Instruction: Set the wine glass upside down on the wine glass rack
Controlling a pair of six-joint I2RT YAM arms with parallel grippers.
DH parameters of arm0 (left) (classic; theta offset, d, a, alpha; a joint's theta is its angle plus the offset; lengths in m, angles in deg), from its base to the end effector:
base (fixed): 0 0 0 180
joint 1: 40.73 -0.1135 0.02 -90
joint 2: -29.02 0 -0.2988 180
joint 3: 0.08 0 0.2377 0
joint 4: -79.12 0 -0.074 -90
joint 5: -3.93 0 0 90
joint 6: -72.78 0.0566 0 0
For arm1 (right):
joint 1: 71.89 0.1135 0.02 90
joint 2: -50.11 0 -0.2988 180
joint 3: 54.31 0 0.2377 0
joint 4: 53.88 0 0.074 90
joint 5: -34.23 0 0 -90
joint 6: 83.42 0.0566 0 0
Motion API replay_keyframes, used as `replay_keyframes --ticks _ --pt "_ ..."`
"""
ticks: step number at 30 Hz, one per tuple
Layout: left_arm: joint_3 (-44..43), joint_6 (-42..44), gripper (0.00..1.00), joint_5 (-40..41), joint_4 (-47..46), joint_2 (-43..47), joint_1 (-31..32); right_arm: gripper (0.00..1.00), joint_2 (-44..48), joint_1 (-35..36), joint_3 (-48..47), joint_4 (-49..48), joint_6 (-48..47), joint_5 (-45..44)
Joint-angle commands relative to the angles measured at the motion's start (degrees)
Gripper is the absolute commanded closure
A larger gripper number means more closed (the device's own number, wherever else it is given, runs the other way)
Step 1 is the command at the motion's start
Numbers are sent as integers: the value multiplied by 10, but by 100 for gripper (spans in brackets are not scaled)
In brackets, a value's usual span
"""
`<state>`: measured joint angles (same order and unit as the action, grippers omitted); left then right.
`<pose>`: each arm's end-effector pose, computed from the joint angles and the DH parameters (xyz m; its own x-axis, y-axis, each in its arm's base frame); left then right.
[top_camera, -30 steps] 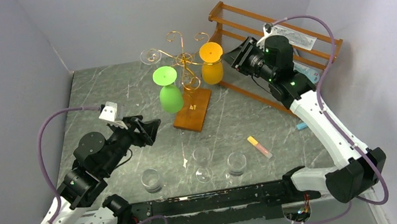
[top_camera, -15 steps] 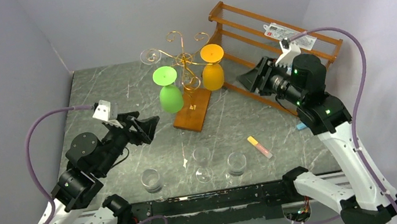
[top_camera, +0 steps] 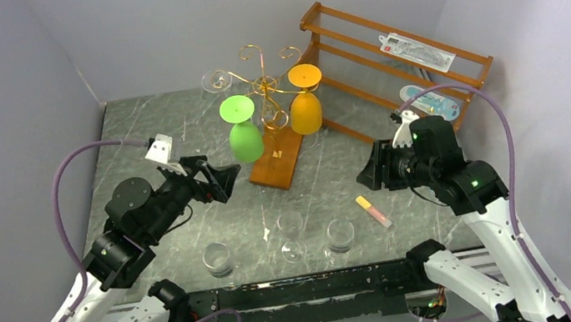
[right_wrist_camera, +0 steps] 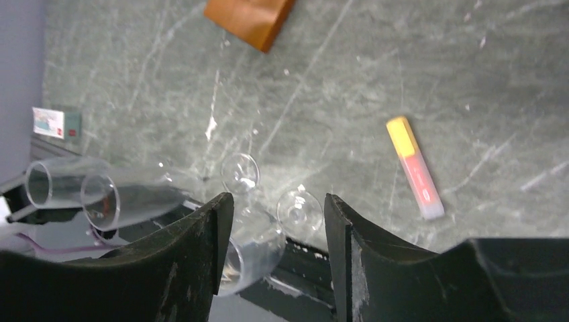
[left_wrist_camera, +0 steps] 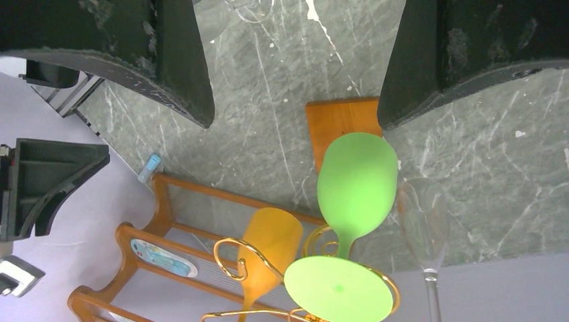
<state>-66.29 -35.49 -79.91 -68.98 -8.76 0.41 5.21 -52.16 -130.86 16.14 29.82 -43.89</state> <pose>0.0966 -0.0763 0.4018 -0.2231 -0.2190 -0.9499 0.5302 0.7904 -0.3068 0.1016 0.0488 0.3688 -0.7272 0.1494 -0.6700 -0.2126 0.8790 0.4268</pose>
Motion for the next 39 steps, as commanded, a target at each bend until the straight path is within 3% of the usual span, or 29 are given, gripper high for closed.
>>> replay_keyframes --ticks 1,8,16,29,35,39 --pt "-4 1 6 -35 -25 -5 2 44 21 -3 16 73 -29 7" --pt "-4 -15 7 -32 -28 -12 1 44 37 -3 60 60 -17 37" --pt "0 -22 7 -17 -33 -16 2 33 34 -2 73 32 -47 107" --pt "6 -17 6 -10 -57 -54 1 28 22 21 108 9 -51 131" --pt "23 -24 5 -10 -72 -53 1 28 11 90 108 -4 -24 110" --pt "28 -26 5 -12 -70 -38 1 29 -10 215 113 -21 41 20"
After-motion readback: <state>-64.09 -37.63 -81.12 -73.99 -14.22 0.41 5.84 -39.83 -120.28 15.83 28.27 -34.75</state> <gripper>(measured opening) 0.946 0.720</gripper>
